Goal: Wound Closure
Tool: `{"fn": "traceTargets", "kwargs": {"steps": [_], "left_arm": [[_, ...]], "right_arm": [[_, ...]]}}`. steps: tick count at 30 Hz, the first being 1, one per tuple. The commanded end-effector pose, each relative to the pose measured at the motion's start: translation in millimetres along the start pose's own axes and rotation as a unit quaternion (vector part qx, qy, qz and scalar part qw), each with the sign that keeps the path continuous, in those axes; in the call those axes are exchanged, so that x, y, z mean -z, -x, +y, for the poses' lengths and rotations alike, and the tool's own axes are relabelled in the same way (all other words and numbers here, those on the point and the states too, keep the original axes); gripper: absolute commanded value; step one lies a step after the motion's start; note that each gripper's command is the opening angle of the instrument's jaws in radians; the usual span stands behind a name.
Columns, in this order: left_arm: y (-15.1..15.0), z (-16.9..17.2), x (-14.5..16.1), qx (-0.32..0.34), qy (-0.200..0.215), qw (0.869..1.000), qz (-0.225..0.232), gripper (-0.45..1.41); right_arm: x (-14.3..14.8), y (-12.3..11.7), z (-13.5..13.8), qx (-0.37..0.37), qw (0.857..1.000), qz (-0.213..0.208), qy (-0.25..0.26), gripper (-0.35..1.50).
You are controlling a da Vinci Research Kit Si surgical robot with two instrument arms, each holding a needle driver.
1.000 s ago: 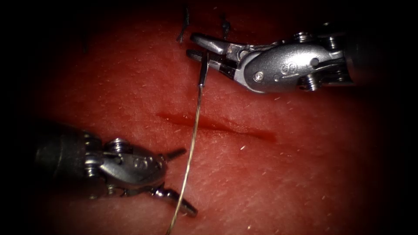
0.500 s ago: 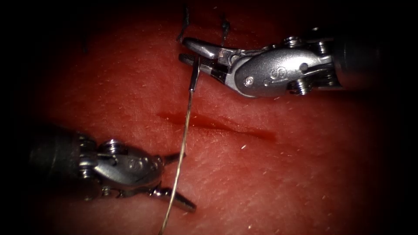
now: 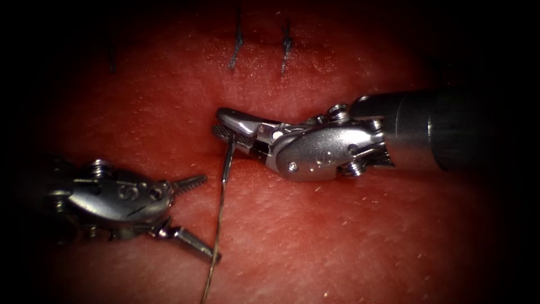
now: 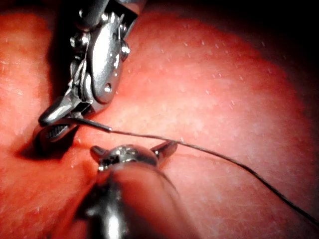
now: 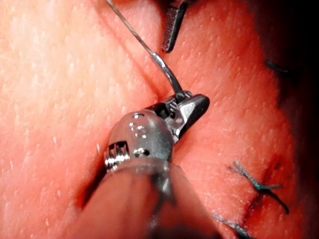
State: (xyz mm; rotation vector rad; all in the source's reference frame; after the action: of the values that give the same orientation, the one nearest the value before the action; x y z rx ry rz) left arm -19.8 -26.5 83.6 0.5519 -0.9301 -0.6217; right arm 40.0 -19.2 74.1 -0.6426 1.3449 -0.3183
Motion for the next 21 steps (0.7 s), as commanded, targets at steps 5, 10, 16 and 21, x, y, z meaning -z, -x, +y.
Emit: {"fn": "traceTargets", "kwargs": {"steps": [5,10,16,21], "left_arm": [[-0.6,0.2,0.4,0.000,0.006,1.000,0.002,0.86],[-0.8,0.5,0.6,0.000,0.011,1.000,0.002,0.86],[-0.8,0.4,0.3,0.000,0.013,1.000,0.002,0.86],[-0.7,0.4,-0.1,0.001,0.015,1.000,0.001,0.85]], "right_arm": [[-0.1,0.7,-3.3,-0.017,1.000,0.003,-0.004,-0.35],[0.8,1.5,-4.8,-0.038,0.999,-0.015,-0.010,-0.35],[1.7,2.4,-4.6,-0.058,0.998,-0.022,-0.008,-0.35],[1.6,1.8,-3.5,-0.067,0.998,-0.021,0.003,-0.35]]}}
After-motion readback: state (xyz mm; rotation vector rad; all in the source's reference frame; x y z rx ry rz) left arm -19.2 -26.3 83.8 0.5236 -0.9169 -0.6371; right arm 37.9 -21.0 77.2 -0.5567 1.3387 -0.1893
